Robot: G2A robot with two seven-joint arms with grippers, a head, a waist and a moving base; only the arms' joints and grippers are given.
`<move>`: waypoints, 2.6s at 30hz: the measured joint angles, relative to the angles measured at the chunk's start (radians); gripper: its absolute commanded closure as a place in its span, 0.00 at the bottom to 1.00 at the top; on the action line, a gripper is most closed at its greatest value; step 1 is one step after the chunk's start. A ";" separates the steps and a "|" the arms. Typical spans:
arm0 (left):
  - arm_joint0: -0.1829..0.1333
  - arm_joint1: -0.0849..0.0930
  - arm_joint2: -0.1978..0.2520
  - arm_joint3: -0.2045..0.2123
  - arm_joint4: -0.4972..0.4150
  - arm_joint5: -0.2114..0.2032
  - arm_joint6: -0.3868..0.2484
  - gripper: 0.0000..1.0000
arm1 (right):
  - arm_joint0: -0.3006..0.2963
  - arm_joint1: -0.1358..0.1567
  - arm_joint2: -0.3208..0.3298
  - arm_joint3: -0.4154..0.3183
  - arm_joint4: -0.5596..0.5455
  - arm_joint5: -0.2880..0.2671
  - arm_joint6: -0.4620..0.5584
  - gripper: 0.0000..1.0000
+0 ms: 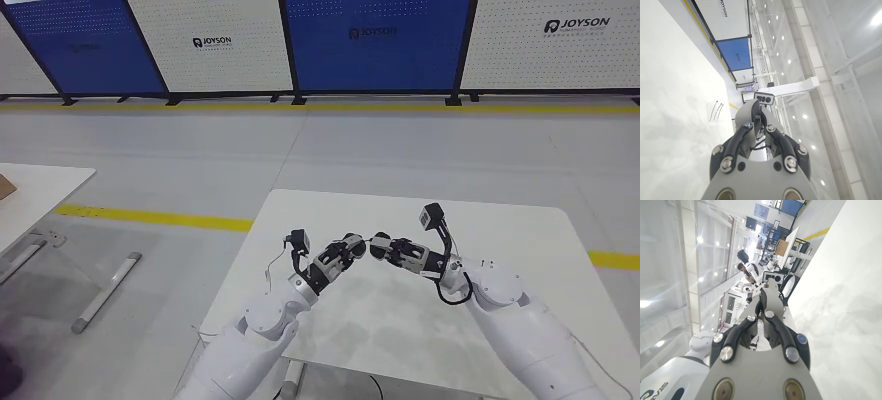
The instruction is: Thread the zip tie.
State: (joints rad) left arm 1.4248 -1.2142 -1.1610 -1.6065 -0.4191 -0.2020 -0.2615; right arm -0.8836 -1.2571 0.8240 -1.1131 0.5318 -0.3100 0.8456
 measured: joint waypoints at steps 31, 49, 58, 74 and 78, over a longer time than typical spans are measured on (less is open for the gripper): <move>0.026 0.003 -0.014 -0.024 0.041 -0.023 -0.017 0.60 | -0.049 -0.004 0.052 -0.069 -0.071 0.059 -0.043 1.00; 0.012 0.000 -0.011 -0.003 0.039 -0.018 -0.014 1.00 | -0.054 -0.014 0.072 -0.065 -0.086 0.069 -0.032 1.00; 0.010 0.000 -0.011 0.006 0.039 -0.023 -0.017 1.00 | -0.054 -0.016 0.075 -0.063 -0.089 0.072 -0.033 1.00; 0.015 0.001 -0.017 0.001 0.049 -0.025 -0.027 1.00 | -0.072 -0.015 0.080 -0.090 -0.107 0.100 -0.049 0.00; 0.019 0.004 -0.028 -0.005 0.051 -0.022 -0.033 1.00 | -0.080 -0.011 0.100 -0.096 -0.110 0.121 -0.042 0.00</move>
State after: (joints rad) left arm 1.4441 -1.2106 -1.1889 -1.6111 -0.3682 -0.2236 -0.2945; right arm -0.9631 -1.2678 0.9239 -1.2089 0.4215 -0.1888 0.8035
